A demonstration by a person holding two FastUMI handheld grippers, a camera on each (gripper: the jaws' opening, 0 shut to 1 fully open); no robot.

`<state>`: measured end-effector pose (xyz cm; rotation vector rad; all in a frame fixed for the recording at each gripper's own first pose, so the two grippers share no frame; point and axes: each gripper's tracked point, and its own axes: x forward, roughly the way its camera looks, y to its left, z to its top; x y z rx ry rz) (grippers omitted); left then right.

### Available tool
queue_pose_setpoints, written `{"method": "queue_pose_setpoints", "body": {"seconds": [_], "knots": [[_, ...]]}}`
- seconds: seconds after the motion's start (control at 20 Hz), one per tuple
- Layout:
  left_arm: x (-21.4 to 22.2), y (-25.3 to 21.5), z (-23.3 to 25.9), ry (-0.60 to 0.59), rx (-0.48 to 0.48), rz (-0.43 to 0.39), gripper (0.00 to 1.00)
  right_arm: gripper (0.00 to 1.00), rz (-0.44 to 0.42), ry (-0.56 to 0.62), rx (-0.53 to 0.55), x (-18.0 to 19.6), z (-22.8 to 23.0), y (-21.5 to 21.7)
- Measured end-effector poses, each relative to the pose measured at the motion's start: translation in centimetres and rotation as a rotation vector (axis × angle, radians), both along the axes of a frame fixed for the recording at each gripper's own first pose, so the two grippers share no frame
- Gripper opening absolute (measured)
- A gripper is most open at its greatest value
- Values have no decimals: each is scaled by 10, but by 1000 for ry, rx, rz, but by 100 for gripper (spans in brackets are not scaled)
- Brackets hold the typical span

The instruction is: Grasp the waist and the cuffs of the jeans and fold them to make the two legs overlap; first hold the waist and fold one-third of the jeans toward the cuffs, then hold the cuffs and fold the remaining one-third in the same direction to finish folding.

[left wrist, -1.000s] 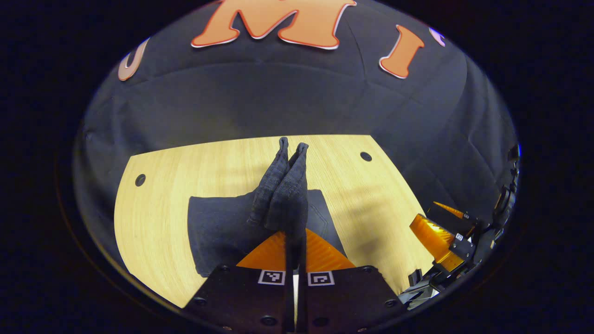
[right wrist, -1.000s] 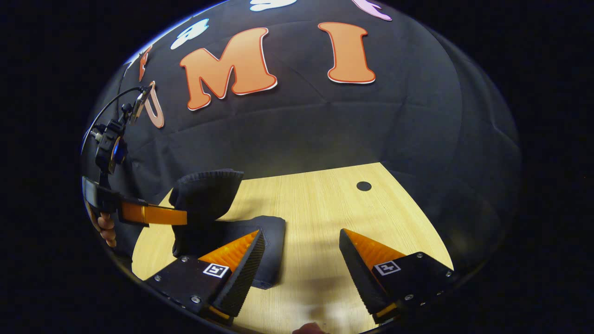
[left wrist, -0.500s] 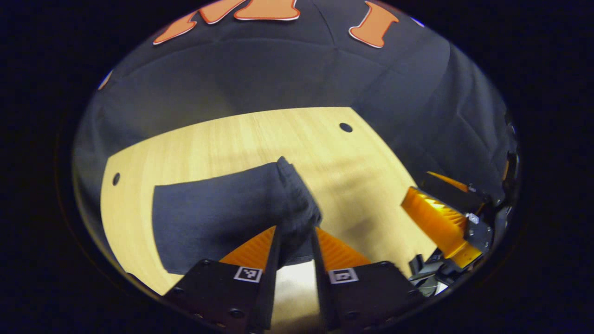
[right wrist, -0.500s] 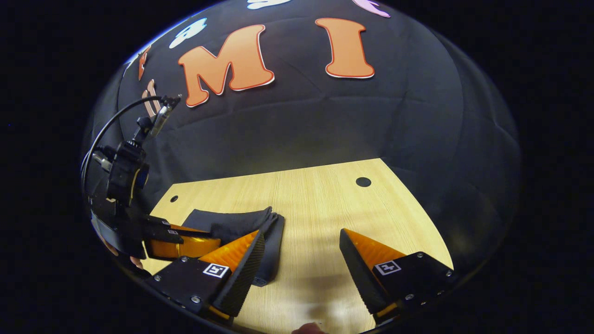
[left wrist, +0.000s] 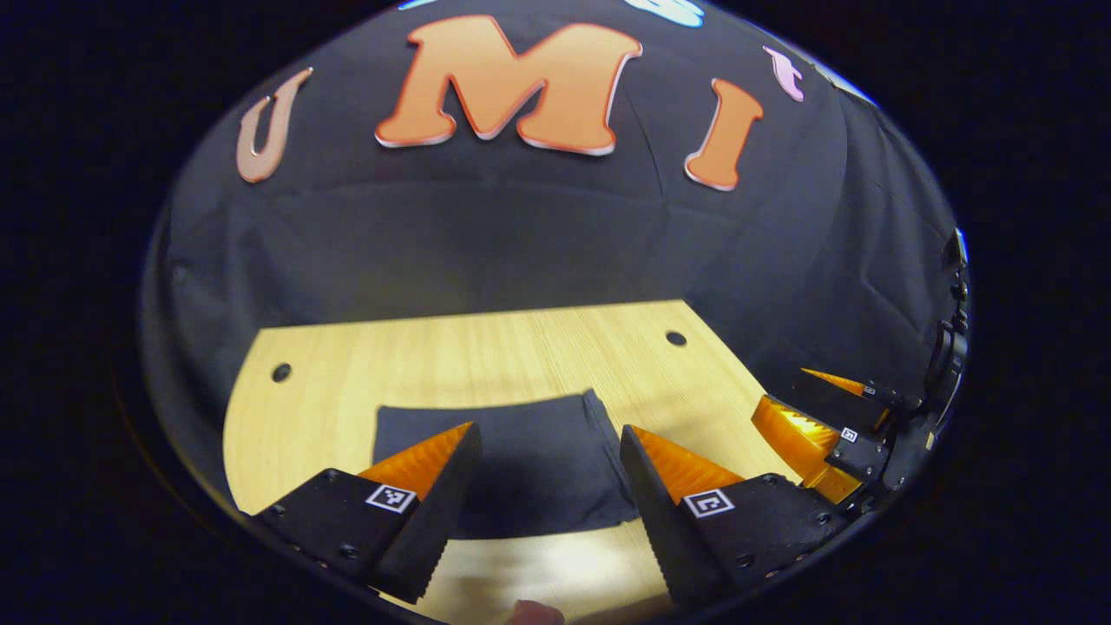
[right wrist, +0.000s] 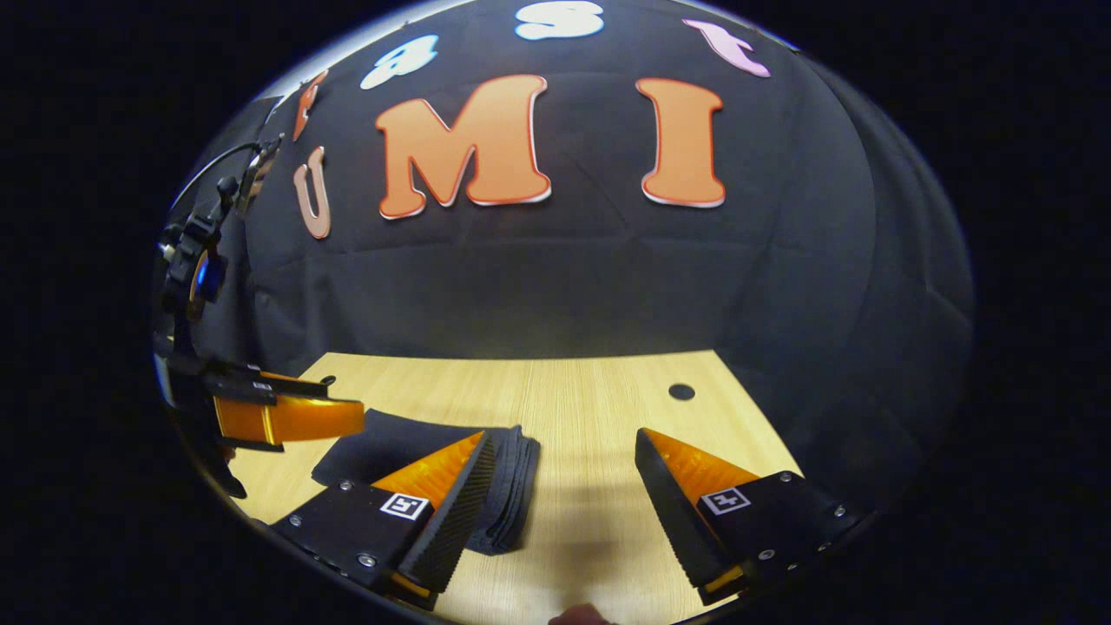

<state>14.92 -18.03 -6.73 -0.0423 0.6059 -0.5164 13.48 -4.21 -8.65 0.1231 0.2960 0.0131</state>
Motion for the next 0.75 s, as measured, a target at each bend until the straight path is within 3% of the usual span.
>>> {"method": "queue_pose_setpoints", "body": {"seconds": [0.25,0.6,0.75], "knots": [[5,33,43,-211,-23,131,96,98,32,-120,-7,-2,48,26],[0,41,60,-492,-81,331,96,98,74,-356,-10,-14,112,46],[-4,39,72,-597,-134,338,95,97,114,-472,-47,-22,128,59]]}}
